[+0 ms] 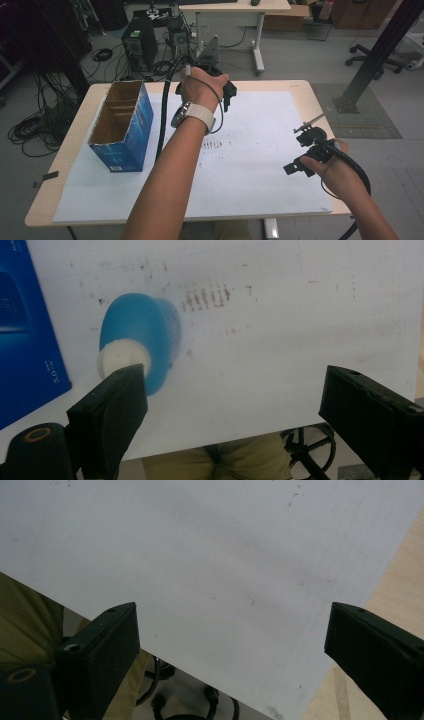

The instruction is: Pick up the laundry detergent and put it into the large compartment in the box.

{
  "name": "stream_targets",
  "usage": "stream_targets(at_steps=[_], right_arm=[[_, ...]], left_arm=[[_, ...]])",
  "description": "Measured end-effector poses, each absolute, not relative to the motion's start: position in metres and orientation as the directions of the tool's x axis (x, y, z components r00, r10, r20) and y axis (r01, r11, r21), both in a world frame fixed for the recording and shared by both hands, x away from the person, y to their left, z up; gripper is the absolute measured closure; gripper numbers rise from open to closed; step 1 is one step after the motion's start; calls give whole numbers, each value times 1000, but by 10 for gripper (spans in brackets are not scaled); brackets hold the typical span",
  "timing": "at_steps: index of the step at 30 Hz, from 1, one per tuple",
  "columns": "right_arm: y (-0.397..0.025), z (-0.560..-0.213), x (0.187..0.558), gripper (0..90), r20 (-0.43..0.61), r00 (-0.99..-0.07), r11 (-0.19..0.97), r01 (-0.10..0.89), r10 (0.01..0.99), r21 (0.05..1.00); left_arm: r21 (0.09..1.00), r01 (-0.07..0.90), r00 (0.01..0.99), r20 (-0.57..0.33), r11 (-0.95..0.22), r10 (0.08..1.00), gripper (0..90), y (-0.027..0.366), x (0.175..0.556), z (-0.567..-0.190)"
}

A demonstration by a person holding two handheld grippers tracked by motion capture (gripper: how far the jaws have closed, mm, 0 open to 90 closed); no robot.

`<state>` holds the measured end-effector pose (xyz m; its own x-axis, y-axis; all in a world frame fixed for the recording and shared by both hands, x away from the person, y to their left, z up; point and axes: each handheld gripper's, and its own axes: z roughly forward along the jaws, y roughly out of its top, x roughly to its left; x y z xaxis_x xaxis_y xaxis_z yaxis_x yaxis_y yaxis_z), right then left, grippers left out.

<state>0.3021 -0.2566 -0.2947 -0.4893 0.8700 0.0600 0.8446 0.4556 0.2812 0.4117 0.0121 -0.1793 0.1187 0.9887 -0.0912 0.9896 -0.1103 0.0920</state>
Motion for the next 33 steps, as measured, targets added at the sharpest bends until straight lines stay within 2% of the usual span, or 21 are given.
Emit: stream_targets(at_steps=[19, 24, 33], right_arm=[[-257, -297, 298, 77, 62, -484, 451, 848, 873, 280], [-256, -296, 298, 77, 60, -485, 451, 847, 873, 280], [-253, -294, 300, 77, 57, -491, 457, 844, 869, 281]], left_arm=[[105, 986, 144, -115, -132, 983, 105, 23, 408, -164], [108, 985, 148, -116, -136, 982, 72, 29, 408, -159], [113, 986, 131, -75, -122, 989, 61, 39, 408, -157]])
